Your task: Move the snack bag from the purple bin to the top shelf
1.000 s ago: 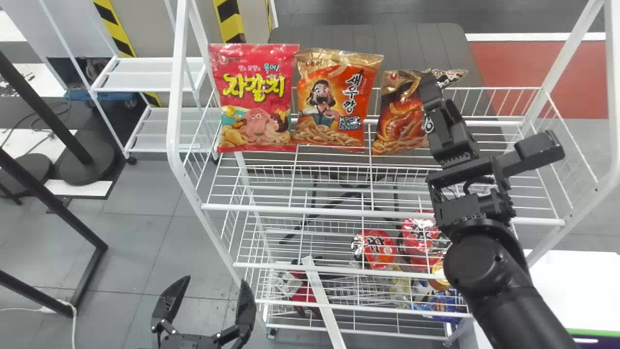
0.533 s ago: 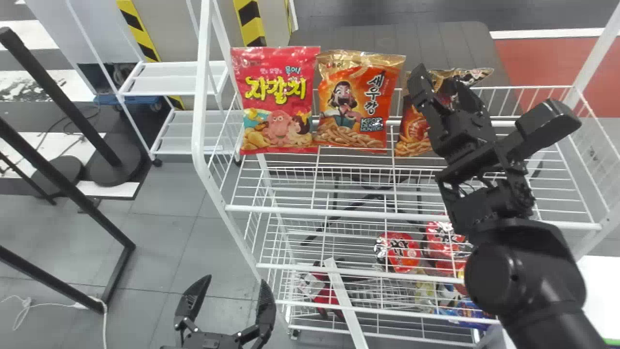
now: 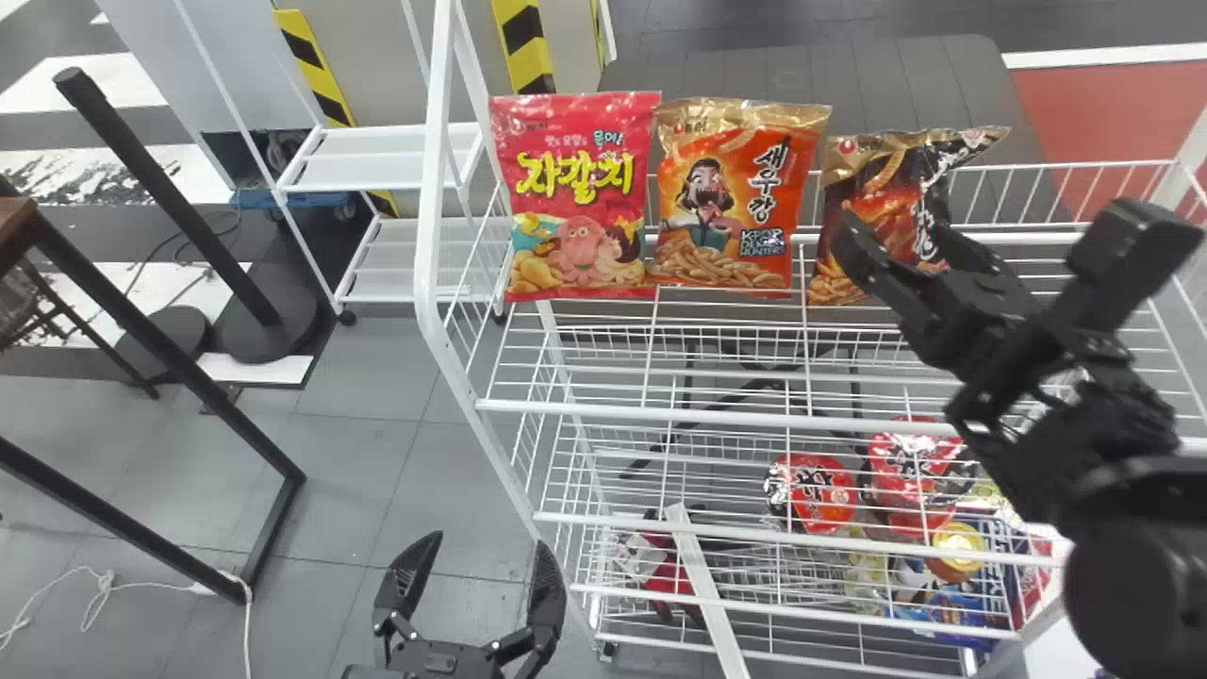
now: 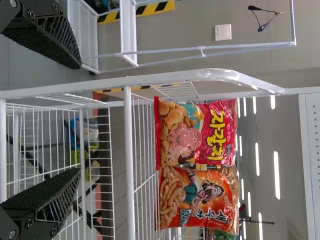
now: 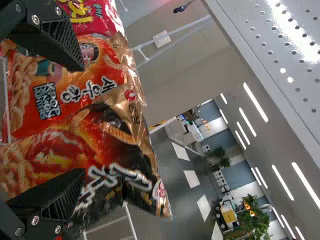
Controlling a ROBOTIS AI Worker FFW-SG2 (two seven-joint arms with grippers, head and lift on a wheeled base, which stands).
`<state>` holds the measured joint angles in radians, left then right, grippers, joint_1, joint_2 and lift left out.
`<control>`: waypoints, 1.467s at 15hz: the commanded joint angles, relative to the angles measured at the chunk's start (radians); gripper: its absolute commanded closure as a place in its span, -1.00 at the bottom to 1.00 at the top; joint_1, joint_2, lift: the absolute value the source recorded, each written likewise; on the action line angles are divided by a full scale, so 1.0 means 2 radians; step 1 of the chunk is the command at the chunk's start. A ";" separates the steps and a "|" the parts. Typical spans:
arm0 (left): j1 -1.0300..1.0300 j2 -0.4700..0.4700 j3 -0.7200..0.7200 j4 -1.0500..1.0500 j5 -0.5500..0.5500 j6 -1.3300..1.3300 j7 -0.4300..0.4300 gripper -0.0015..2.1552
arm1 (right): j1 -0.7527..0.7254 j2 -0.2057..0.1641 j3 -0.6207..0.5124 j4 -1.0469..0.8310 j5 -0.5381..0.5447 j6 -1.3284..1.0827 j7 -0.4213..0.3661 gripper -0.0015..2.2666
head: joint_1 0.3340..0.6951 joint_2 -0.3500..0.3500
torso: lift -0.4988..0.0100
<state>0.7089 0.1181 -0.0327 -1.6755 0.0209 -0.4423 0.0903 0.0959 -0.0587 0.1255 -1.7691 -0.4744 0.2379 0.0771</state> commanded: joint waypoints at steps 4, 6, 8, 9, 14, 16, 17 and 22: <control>0.001 -0.001 -0.002 -0.001 0.001 -0.006 -0.001 -0.93 | 0.113 -0.030 -0.042 -0.070 0.064 0.002 0.006 -0.90 | 1.00 0.35 | 0.96; 0.002 -0.001 -0.005 -0.002 0.001 -0.015 0.000 -0.93 | 0.157 -0.036 -0.050 -0.088 0.080 -0.007 0.014 -0.90 | 1.00 0.26 | 0.96; 0.008 -0.001 -0.005 -0.001 0.001 -0.032 0.005 -0.93 | 0.204 -0.037 -0.058 -0.103 0.112 -0.040 0.020 -0.90 | 1.00 0.22 | 0.96; 0.011 -0.001 -0.005 -0.001 0.001 -0.049 0.007 -0.93 | 0.224 -0.036 -0.058 -0.109 0.128 -0.058 0.020 -0.90 | 1.00 0.20 | 0.96; 0.044 -0.001 -0.003 -0.048 0.009 -0.061 -0.001 -0.93 | 0.296 -0.032 -0.058 -0.121 0.184 -0.150 0.020 -0.90 | 1.00 0.16 | 0.96; 0.051 -0.001 -0.001 -0.061 0.009 -0.060 0.000 -0.93 | 0.317 -0.031 -0.058 -0.121 0.197 -0.190 0.020 -0.90 | 1.00 0.15 | 0.96; 0.057 -0.001 0.001 -0.069 0.008 -0.052 0.000 -0.93 | 0.328 -0.030 -0.058 -0.118 0.200 -0.214 0.020 -0.90 | 1.00 0.16 | 0.96; 0.070 -0.001 0.001 -0.091 0.003 -0.034 0.000 -0.93 | 0.347 -0.027 -0.060 -0.090 0.203 -0.288 0.020 -0.90 | 1.00 0.17 | 0.96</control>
<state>0.8430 0.1166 -0.0307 -1.8519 0.0307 -0.5107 0.0904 0.7823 -0.1168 0.0062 -1.9585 -0.0693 -0.3149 0.1166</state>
